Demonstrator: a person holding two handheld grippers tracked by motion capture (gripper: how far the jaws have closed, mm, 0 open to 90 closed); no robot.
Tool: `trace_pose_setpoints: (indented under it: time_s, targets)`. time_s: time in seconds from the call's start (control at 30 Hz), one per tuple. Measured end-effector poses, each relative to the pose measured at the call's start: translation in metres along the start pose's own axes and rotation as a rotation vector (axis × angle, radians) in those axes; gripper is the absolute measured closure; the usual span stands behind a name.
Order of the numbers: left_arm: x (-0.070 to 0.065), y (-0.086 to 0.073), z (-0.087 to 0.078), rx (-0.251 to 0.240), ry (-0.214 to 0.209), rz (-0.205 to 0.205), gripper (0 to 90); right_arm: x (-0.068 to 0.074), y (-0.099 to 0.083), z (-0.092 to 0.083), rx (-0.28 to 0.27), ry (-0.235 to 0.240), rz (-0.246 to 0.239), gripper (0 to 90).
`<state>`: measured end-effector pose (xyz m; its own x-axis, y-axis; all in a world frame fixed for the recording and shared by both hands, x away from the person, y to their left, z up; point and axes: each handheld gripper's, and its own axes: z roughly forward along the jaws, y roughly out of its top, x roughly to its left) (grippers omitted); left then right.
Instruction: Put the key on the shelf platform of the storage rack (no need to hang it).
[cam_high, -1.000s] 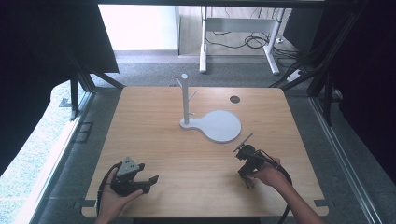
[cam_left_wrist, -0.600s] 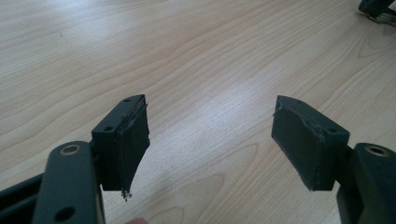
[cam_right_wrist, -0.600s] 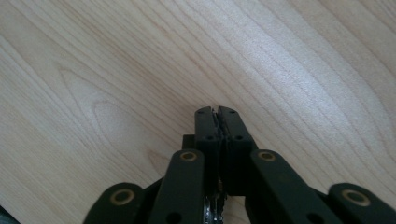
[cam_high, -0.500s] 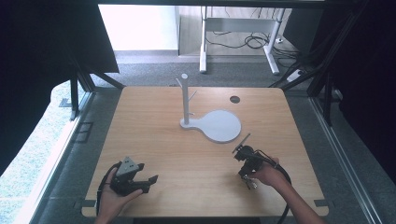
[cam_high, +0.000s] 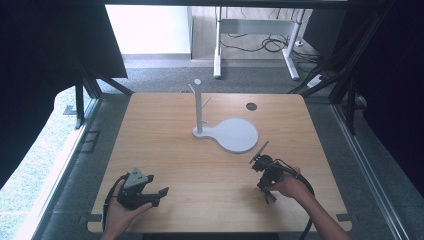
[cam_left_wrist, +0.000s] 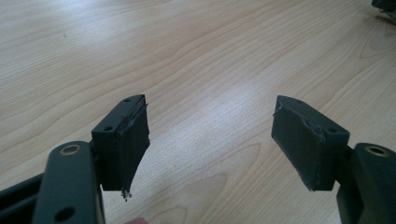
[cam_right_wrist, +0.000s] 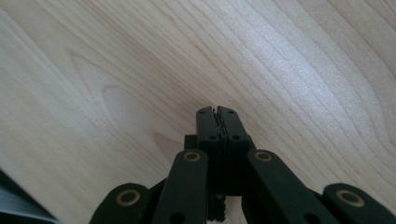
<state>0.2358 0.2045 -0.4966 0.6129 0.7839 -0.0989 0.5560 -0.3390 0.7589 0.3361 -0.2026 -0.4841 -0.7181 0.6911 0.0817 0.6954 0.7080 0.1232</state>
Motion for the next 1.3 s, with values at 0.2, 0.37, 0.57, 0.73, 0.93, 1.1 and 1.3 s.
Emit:
trace_pose_setpoints:
  time_s: [0.2,0.37,0.57,0.73,0.93,1.1,1.3]
  targets:
    - [0.000,0.000,-0.001,-0.003,0.001,-0.001,27.7,0.004,0.004,-0.016,-0.017,-0.001,-0.028,89.7]
    - [0.001,0.000,-0.001,-0.004,0.003,-0.005,27.7,0.003,0.004,-0.025,-0.031,0.004,-0.020,89.8]
    - [0.001,0.000,0.000,-0.002,0.005,-0.005,27.7,0.004,0.006,-0.037,-0.050,0.018,-0.029,89.8]
    - [0.001,0.000,-0.001,-0.002,0.005,-0.005,27.7,0.004,0.009,-0.049,-0.075,0.016,-0.041,89.8]
    - [0.001,0.000,-0.001,-0.001,0.004,-0.006,27.7,-0.001,0.011,-0.059,-0.103,-0.002,-0.028,89.8]
    - [0.000,0.000,0.000,0.000,0.005,-0.005,27.7,-0.003,0.012,-0.063,-0.110,-0.007,-0.030,89.8]
    - [0.001,0.000,0.000,0.000,0.006,-0.005,27.7,-0.007,0.015,-0.067,-0.118,-0.009,-0.024,89.8]
